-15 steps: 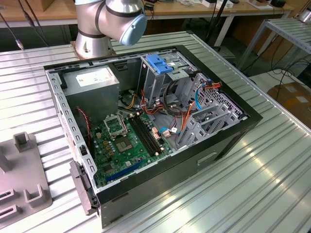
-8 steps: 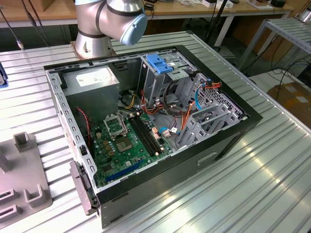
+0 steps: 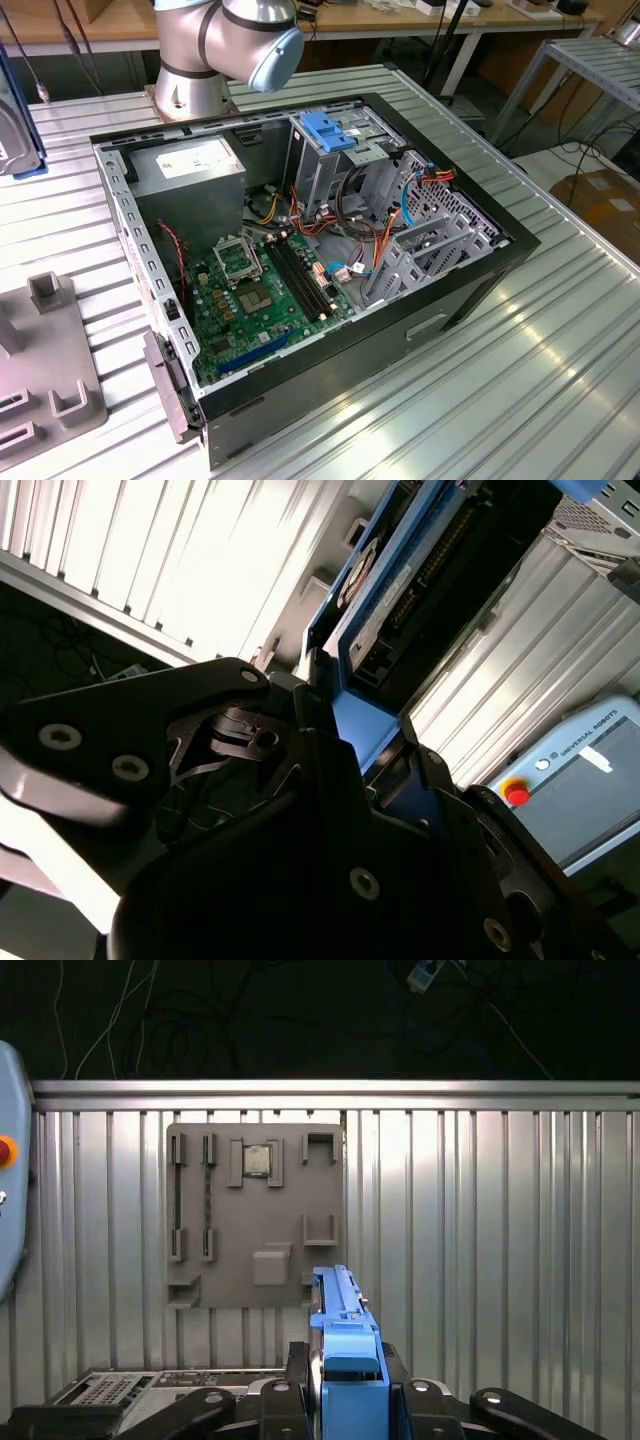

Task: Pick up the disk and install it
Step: 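Pick up the disk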

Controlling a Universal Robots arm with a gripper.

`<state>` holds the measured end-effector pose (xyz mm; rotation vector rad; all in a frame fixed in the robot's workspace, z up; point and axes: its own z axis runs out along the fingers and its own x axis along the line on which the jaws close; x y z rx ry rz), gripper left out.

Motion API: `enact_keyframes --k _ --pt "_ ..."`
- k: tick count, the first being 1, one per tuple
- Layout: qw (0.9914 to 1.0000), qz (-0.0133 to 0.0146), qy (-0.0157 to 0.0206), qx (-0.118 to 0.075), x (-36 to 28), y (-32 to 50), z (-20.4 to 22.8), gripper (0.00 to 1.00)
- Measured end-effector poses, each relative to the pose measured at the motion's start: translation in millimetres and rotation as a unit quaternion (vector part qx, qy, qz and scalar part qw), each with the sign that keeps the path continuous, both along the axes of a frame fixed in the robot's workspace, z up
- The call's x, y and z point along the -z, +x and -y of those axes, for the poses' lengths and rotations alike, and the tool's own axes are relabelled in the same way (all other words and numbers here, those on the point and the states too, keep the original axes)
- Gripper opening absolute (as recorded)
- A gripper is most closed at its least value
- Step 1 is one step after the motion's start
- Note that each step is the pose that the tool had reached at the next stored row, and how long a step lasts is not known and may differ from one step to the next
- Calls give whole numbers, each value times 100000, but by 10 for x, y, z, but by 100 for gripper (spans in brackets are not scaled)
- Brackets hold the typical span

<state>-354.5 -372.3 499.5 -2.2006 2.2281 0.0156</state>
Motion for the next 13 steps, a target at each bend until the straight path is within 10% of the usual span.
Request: enact_keyframes --k 13 --pt "100000 -3 -3 2 0 291 0 37"
